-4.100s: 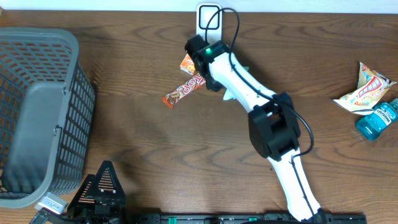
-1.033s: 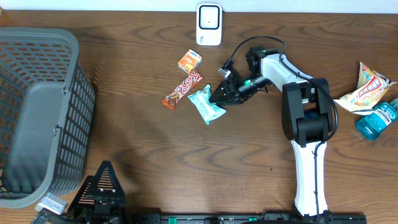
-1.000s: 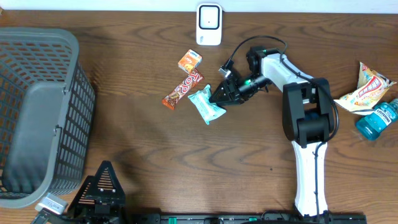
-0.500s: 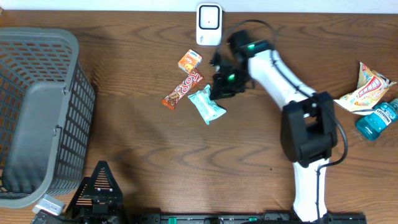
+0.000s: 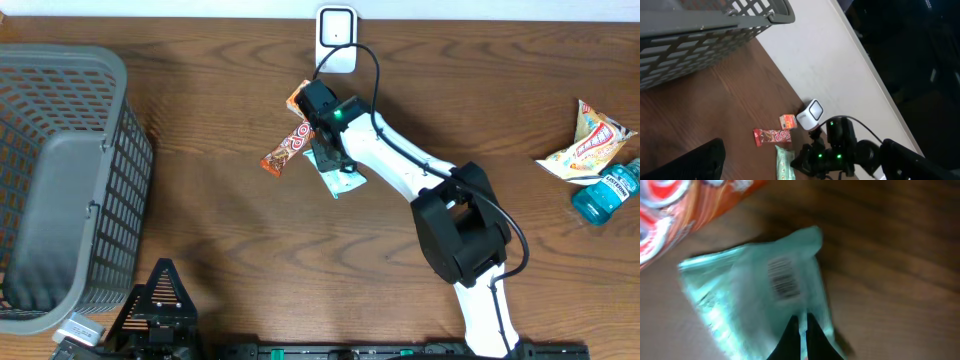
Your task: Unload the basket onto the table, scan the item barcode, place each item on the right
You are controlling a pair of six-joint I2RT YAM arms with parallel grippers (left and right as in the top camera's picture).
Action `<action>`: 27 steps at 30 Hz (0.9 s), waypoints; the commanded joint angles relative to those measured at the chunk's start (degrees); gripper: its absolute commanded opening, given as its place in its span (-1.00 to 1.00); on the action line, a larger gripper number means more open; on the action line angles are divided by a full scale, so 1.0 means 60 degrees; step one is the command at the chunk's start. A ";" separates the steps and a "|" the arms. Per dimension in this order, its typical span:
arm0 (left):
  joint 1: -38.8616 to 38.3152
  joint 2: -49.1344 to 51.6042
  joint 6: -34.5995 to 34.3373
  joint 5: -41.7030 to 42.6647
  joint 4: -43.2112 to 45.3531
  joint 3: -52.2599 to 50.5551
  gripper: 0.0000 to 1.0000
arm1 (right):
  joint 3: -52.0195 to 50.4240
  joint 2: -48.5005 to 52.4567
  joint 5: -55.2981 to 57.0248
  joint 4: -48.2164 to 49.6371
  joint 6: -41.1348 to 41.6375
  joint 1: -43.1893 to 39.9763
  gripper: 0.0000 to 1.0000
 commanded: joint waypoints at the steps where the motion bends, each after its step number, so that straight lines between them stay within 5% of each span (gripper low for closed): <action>1: 0.0040 -0.0051 -0.0058 -0.0098 0.0007 0.0277 0.96 | -0.0652 0.0226 0.0736 0.0426 0.0393 0.0004 -0.98; 10: 0.0040 -0.0051 -0.0051 -0.0098 0.0007 0.0321 0.96 | -0.0568 -0.0313 0.1078 -0.0044 0.0546 -0.0153 -0.97; 12: 0.0040 -0.0051 -0.0051 -0.0102 0.0004 0.0321 0.96 | -0.0426 -0.0634 0.1075 -0.0335 0.0889 -0.0240 -0.85; 17: 0.0040 -0.0051 -0.0047 -0.0102 0.0000 0.0317 0.96 | -0.0397 -0.1657 0.0503 -0.1049 0.1912 -0.0291 -0.28; 18: 0.0040 -0.0051 -0.0047 -0.0102 0.0000 0.0317 0.96 | -0.0397 -0.1756 0.0259 -0.1126 0.2000 -0.0288 0.21; 19: 0.0040 -0.0051 -0.0047 -0.0102 0.0000 0.0317 0.96 | -0.0401 -0.1814 -0.0138 -0.1180 0.2047 -0.0280 0.99; 23: 0.0040 -0.0051 -0.0047 -0.0102 0.0000 0.0317 0.96 | -0.0437 -0.1741 -0.1956 -0.1191 0.2430 -0.0280 0.99; 27: 0.0040 -0.0051 -0.0051 -0.0098 0.0004 0.0321 0.96 | -0.0816 -0.1621 -0.2368 -0.1395 0.5472 -0.0197 0.99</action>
